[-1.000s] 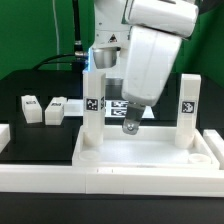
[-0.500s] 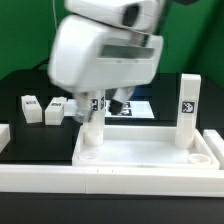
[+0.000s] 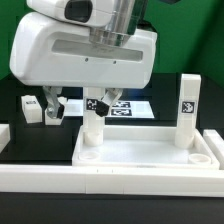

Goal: Assemble desk

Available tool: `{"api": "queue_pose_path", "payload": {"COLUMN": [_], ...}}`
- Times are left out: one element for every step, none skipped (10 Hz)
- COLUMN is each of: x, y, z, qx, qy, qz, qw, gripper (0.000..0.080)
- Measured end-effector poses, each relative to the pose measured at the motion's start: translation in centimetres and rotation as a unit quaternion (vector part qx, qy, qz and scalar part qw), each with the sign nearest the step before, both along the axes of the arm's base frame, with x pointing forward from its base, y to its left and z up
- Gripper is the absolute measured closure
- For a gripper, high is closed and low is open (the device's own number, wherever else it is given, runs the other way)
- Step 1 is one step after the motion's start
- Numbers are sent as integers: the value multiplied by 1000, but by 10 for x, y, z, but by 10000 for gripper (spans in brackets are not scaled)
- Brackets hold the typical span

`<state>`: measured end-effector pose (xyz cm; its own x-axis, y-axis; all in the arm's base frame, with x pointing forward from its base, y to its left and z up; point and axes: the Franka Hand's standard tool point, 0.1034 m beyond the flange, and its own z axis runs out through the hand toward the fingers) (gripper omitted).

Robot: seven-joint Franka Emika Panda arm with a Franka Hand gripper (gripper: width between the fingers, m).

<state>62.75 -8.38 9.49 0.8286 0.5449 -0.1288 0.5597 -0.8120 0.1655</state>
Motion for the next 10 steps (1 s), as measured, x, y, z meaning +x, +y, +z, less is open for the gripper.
{"api": "queue_pose_path", "payload": {"x": [-8, -14, -23, -31, -39, -37, -36, -37, -37, -51], "y": [-19, -47, -67, -89, -107, -104, -100, -101, -102, -106], "z": [4, 4, 1, -2, -10, -10, -10, -11, -11, -14], "qx": [29, 47, 57, 58, 58, 58, 58, 58, 58, 68], "qy": [15, 11, 14, 20, 23, 23, 24, 24, 25, 43], "qz": [-66, -115, -140, -153, -161, -162, -157, -158, -159, -199], "qw": [997, 992, 988, 986, 985, 985, 986, 985, 985, 977], "gripper": [151, 151, 151, 151, 151, 151, 151, 151, 151, 151]}}
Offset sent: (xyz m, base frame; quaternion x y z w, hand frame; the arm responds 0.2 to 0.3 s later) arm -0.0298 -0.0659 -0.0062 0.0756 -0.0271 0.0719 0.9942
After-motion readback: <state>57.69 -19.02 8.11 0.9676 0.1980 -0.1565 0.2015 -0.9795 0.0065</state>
